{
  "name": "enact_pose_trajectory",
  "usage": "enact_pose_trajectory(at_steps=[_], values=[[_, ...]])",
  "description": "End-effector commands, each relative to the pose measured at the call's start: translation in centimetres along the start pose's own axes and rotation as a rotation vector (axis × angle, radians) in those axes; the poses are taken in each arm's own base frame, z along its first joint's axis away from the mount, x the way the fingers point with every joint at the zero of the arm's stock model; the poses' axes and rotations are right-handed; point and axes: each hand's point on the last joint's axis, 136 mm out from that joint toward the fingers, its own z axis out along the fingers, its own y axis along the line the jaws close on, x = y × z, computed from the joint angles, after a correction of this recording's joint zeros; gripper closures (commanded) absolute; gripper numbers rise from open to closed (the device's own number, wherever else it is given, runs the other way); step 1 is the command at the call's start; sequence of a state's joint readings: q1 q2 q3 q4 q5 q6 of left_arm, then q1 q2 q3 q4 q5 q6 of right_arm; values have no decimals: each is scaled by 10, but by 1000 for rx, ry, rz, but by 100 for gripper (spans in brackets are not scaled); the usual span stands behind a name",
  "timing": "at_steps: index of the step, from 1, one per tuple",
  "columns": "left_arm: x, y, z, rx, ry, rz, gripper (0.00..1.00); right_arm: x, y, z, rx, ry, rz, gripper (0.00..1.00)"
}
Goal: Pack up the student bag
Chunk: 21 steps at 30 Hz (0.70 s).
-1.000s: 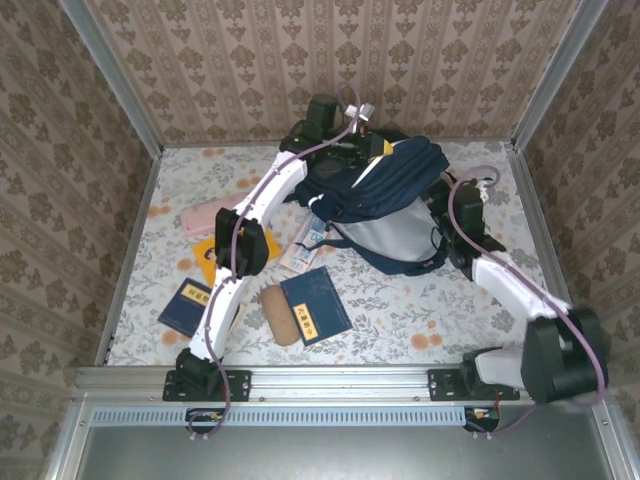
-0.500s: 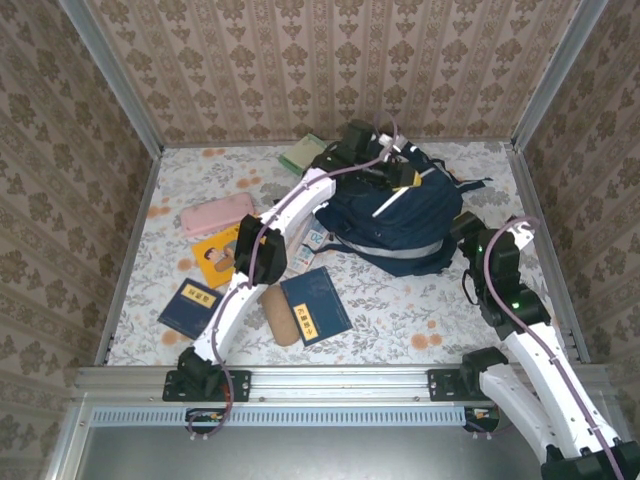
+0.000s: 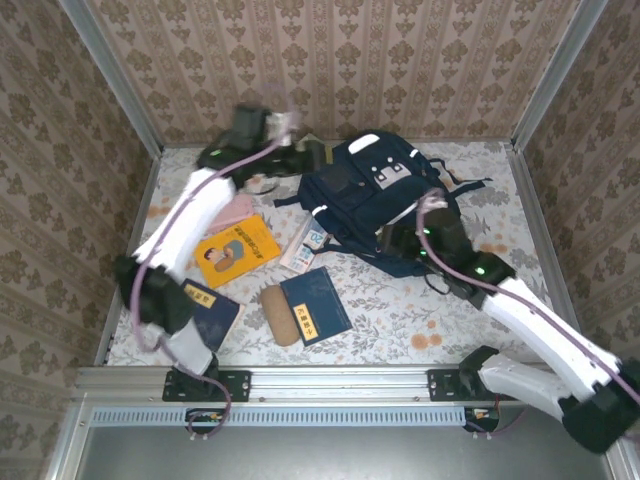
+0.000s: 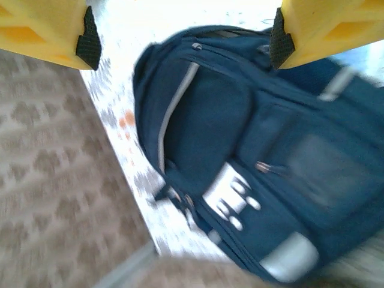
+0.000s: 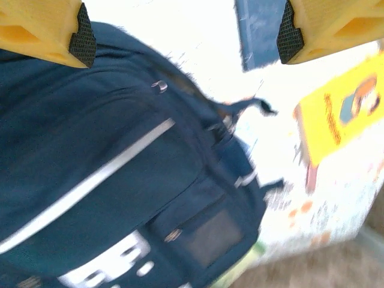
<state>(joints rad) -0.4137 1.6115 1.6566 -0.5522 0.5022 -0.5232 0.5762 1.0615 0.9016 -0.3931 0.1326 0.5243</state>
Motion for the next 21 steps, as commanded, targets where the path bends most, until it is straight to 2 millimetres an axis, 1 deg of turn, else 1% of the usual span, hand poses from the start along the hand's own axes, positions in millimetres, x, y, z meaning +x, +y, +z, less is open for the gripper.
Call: enact_pose_trajectory(at_steps=[1,2,3,4,5,6,7,8,10,11,14,17,20,21], values=[[40,108,-26,-292,-30,-240,22,20,67,29,-181,161,-184,18],[52,136,-42,-358,-52,-313,22,24,83,42,-196,191,-214,17],[63,159,-55,-402,-69,-378,20,31,94,58,-209,229,-229,17],[76,185,-67,-438,-94,-465,20,37,111,75,-245,265,-237,16],[84,209,-79,-462,-132,-554,20,39,125,91,-275,290,-232,16],[94,226,-85,-482,-154,-617,20,38,137,102,-300,310,-221,16],[107,247,-92,-519,-172,-683,20,41,152,117,-344,344,-207,16],[116,263,-99,-551,-196,-732,20,43,166,133,-374,375,-193,16],[129,289,-106,-607,-230,-796,19,44,188,160,-413,407,-176,16],[134,300,-107,-620,-237,-830,19,47,196,174,-427,429,-172,16],[143,324,-103,-634,-236,-912,20,56,204,215,-402,474,-179,15],[145,337,-100,-651,-236,-952,20,63,206,250,-376,515,-180,15],[146,347,-100,-689,-237,-959,20,70,209,275,-371,520,-172,15],[147,351,-98,-697,-230,-964,20,75,205,282,-356,533,-167,15]])
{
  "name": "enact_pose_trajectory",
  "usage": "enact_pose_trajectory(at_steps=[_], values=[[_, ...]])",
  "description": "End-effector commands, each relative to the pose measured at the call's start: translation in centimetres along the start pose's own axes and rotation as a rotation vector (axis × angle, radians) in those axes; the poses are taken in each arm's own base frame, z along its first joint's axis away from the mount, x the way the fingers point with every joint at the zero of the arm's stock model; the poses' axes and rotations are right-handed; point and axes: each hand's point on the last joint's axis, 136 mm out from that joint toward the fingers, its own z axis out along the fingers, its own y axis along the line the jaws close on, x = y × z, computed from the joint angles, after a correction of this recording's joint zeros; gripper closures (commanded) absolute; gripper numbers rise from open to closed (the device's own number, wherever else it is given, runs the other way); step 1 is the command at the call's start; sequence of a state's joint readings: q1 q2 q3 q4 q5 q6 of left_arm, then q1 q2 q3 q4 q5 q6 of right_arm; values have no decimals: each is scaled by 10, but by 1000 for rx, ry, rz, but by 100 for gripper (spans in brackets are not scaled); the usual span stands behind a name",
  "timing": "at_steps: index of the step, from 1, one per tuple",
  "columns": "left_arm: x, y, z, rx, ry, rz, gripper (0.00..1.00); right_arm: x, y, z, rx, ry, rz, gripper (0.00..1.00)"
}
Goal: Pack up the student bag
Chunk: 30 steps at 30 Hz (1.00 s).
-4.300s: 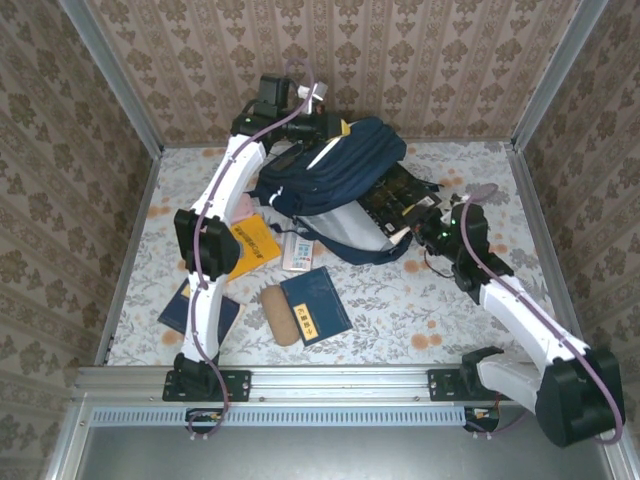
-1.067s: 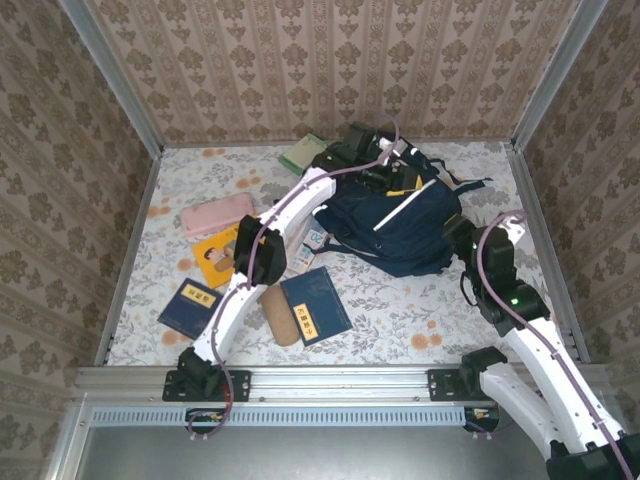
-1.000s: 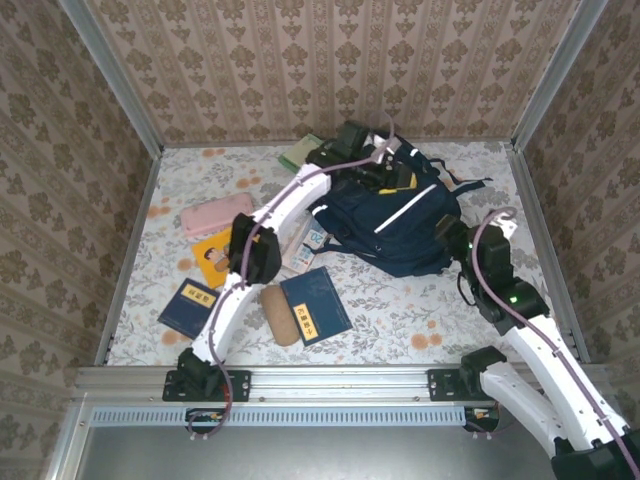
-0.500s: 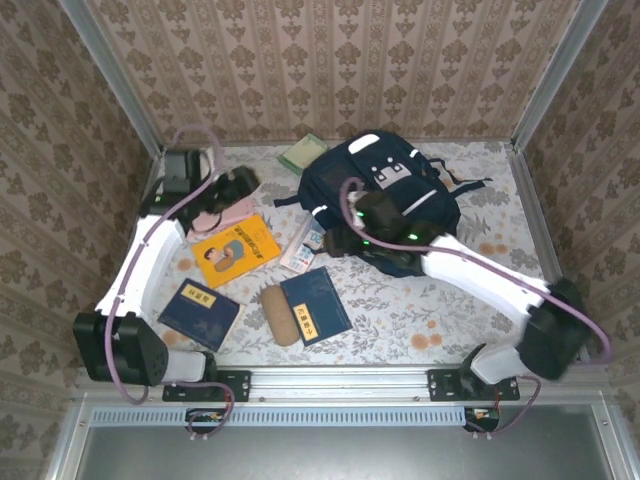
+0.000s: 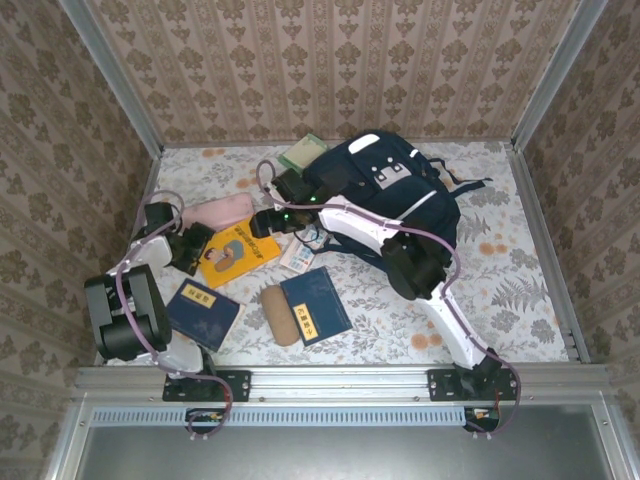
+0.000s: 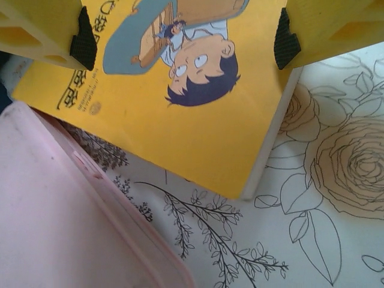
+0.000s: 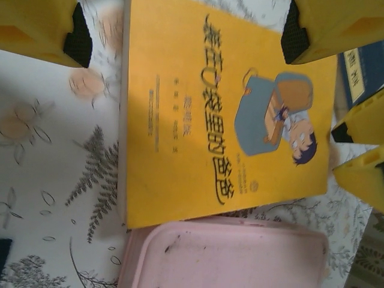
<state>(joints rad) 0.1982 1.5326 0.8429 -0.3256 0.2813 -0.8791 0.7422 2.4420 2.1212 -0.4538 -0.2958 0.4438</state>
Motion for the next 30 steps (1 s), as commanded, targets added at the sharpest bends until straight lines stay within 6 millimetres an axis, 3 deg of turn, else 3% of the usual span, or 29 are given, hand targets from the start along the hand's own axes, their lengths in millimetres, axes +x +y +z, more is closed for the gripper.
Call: enact_pose_trajectory(at_steps=[1,5,12,16,24,30], values=[[-20,-9,2,5,-54,-24,20,12,-11,15,13,77,34,15],[-18,-7,15,-2,-25,-27,20,14,-12,35,-26,95,66,15],[0,-36,34,37,69,63,21,21,-4,48,-112,131,90,18],[14,-46,44,39,110,103,22,21,9,40,-167,146,78,22],[24,-47,47,14,124,141,22,8,25,2,-147,66,-11,31],[29,-44,49,4,138,154,22,7,39,-6,-215,56,-20,39]])
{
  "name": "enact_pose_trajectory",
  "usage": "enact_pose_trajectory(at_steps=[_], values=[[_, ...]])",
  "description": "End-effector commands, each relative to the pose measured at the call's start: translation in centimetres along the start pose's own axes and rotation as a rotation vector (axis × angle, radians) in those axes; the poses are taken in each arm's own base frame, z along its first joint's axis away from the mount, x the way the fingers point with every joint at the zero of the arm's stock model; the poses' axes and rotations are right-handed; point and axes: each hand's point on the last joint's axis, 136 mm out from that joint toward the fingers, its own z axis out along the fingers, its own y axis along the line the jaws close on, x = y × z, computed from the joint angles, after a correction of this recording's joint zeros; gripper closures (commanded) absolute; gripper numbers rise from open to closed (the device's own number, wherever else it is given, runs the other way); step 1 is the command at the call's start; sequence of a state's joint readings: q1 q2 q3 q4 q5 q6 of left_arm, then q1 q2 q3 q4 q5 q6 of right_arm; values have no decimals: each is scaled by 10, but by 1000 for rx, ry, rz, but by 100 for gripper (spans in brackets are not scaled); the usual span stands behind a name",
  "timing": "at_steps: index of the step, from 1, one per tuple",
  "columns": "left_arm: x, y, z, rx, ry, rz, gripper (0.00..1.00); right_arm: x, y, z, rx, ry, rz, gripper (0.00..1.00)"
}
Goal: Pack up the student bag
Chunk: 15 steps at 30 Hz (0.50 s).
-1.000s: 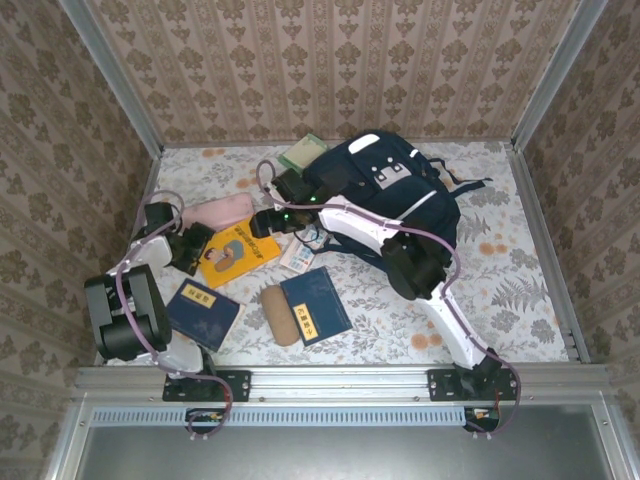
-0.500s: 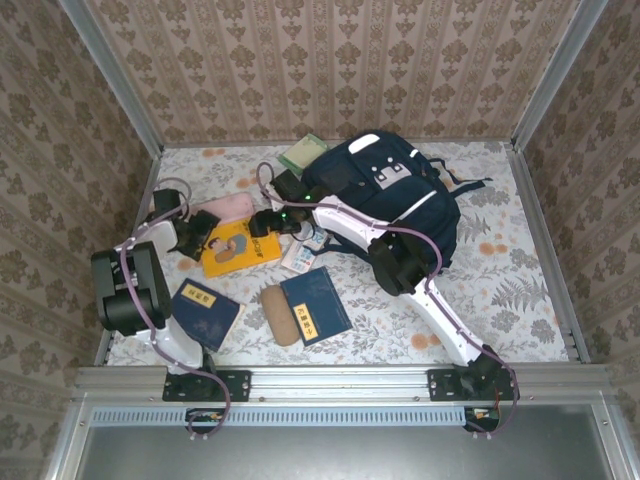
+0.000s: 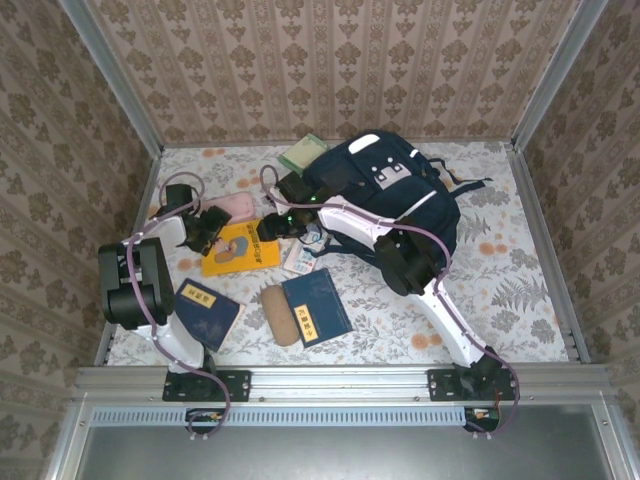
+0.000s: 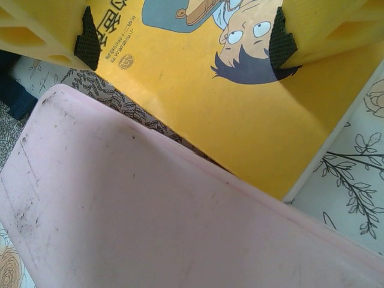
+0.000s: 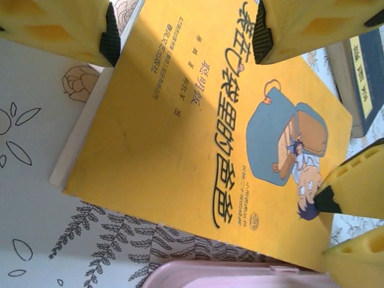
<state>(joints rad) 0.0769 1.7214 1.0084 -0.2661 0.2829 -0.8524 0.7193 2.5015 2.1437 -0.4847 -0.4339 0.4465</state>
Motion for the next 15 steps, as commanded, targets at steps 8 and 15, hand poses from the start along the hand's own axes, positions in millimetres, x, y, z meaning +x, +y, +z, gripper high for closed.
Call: enact_pose_trajectory(at_steps=[8,15], values=[[35,6,16,-17,130,19,24,-21,66,-13,-340,-69,63,52],[40,-2,10,11,141,13,25,-16,39,5,-269,-37,120,84]])
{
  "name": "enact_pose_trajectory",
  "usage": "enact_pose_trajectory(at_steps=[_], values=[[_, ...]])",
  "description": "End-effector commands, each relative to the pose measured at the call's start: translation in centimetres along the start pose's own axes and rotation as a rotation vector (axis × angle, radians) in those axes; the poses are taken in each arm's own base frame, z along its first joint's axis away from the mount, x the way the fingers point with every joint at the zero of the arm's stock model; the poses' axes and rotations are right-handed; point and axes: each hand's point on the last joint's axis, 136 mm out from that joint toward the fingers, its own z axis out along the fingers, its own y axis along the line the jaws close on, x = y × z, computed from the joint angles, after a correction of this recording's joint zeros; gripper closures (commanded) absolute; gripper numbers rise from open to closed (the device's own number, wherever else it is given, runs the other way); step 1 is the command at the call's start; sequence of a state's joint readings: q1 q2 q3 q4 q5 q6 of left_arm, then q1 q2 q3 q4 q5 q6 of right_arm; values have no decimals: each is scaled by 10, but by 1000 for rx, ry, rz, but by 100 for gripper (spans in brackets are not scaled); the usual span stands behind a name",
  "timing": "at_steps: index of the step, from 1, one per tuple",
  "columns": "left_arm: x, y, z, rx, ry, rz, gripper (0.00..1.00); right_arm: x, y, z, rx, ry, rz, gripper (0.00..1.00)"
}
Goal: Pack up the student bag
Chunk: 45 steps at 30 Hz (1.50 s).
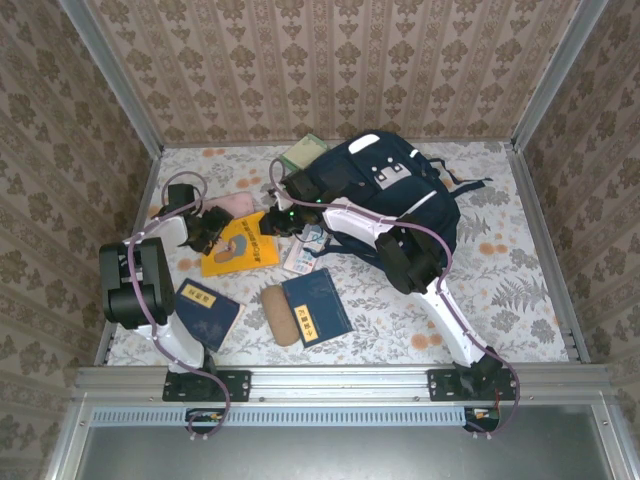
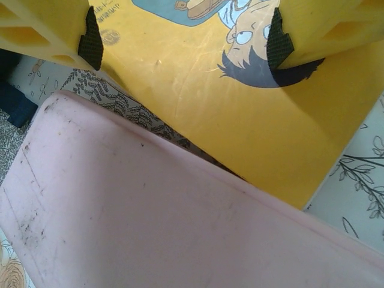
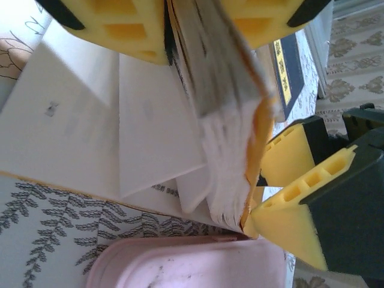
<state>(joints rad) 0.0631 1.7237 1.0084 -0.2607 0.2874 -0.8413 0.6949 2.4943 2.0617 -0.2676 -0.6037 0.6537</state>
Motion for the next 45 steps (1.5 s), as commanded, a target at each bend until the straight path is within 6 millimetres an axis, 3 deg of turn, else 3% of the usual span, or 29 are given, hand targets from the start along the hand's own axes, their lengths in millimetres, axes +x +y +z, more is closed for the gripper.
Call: enact_pose_trajectory(at_steps=[1,4,7,10,14,18,21,24,27,32,36,39,45], values=[[34,-2,3,11,125,-6,24,-1,16,7,-52,-1,-25,90],[27,-16,-24,25,83,23,22,-7,10,-4,-25,-29,-1,100],[24,-25,-52,21,40,36,20,-21,18,-23,-41,-66,57,100],[31,-19,-72,-51,36,20,19,-35,30,-43,-67,-99,125,100],[57,-8,-81,-48,100,-89,18,-44,35,-66,-64,-135,229,100],[76,-3,-86,2,110,-153,17,-44,25,-83,-56,-161,343,100],[83,1,-82,24,102,-203,17,-41,18,-91,-79,-188,417,100],[86,4,-66,57,104,-280,17,-35,13,-94,-105,-195,469,100],[86,-10,-43,161,122,-352,18,-29,10,-95,-121,-202,487,100],[84,-29,-22,189,117,-357,19,-22,7,-94,-156,-200,530,100],[81,-28,-9,198,85,-400,23,-18,4,-92,-170,-207,549,100],[79,-27,-4,195,56,-407,29,-16,4,-92,-190,-212,569,100],[80,-35,1,225,36,-416,56,-12,4,-92,-202,-215,584,100]])
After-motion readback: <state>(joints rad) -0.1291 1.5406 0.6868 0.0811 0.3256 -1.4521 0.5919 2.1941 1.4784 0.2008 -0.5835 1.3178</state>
